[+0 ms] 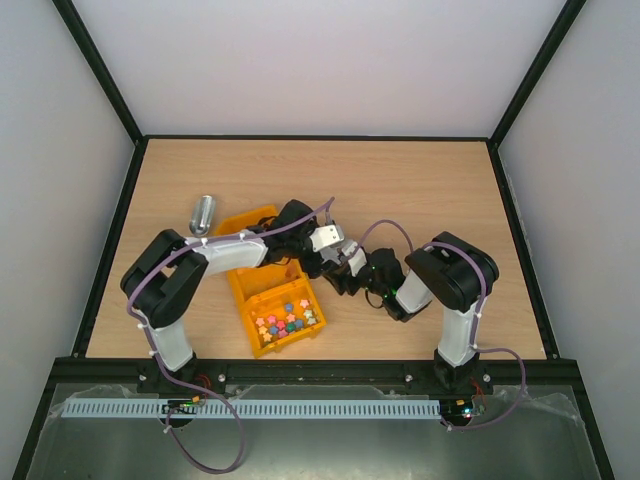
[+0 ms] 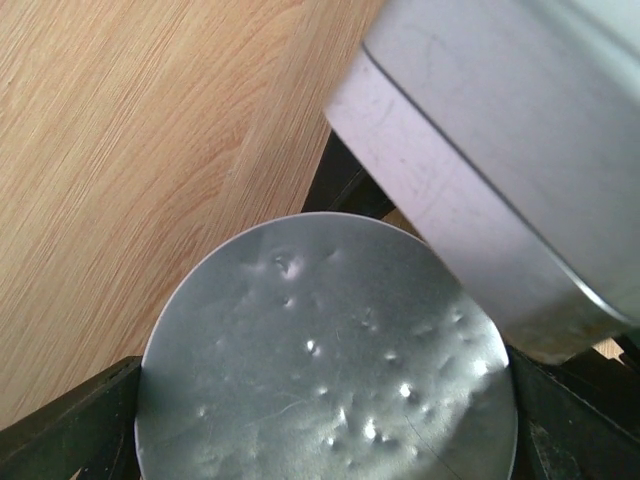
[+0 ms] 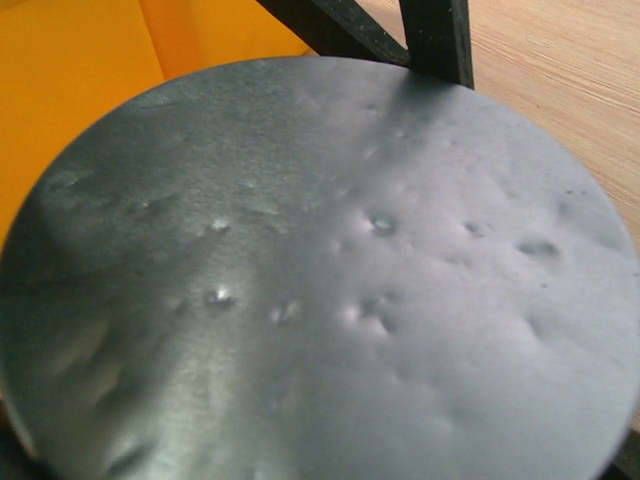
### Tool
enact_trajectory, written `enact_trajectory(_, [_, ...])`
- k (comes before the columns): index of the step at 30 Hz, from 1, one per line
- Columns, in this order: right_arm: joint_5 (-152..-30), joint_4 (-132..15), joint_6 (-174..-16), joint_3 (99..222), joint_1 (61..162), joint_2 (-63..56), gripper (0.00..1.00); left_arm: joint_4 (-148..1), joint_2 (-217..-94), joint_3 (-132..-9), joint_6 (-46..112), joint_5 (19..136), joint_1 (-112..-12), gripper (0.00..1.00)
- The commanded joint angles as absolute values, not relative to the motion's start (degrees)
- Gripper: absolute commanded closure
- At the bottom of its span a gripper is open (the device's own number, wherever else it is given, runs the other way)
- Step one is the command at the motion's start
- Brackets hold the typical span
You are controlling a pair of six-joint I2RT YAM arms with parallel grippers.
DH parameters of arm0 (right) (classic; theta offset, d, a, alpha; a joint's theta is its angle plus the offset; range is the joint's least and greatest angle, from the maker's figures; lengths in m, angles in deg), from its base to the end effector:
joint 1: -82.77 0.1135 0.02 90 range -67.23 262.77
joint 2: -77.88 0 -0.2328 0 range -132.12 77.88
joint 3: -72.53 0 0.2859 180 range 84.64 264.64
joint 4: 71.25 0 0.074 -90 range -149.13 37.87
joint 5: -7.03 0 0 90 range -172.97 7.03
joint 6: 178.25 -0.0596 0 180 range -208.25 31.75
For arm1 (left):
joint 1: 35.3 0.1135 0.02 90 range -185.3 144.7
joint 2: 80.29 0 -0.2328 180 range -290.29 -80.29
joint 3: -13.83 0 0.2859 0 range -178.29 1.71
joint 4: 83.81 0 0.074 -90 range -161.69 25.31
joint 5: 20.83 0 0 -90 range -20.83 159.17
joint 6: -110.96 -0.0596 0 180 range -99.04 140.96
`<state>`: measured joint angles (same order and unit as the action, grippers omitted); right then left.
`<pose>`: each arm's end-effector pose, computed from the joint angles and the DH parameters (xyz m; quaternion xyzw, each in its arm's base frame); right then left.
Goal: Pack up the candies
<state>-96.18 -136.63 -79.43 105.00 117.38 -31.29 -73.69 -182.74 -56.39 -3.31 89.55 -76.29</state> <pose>0.2323 0.1769 0.0292 -0.3520 0.6868 0.2272 0.5940 0.2944 -0.2833 0.1009 0.5457 0.7197 -0.2179 0.3698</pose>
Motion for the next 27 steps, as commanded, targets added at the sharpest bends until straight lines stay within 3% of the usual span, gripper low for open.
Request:
enact_trajectory(1, [-98.4, -138.6, -78.1, 104.3, 117.7, -31.6, 0.45, -67.3, -181.6, -56.0, -15.7, 94.6, -75.9, 0.25])
enact_trajectory(6, [-99.3, -138.9, -77.4, 104.0, 117.6, -31.4, 0.54, -60.4, -183.7, -59.5, -24.0, 98.3, -74.4, 0.29])
enact_trajectory(17, [-100.1, -139.3, -77.3, 103.5, 117.6, -30.8, 0.60, -51.5, -185.8, -62.3, -37.6, 100.8, -73.4, 0.38])
enact_trajectory(19, [-100.2, -139.3, -77.3, 103.5, 117.6, -30.8, 0.61, -52.7, -185.9, -62.5, -36.3, 100.1, -73.4, 0.32])
enact_trajectory(22, [-100.1, -139.3, -77.5, 103.6, 117.6, -30.9, 0.61, -55.7, -185.5, -62.6, -30.6, 100.1, -73.2, 0.15])
enact_trajectory(27, [-100.6, -139.3, -77.9, 104.1, 117.7, -31.2, 0.61, -59.2, -185.9, -62.6, -21.0, 102.3, -73.6, 0.03])
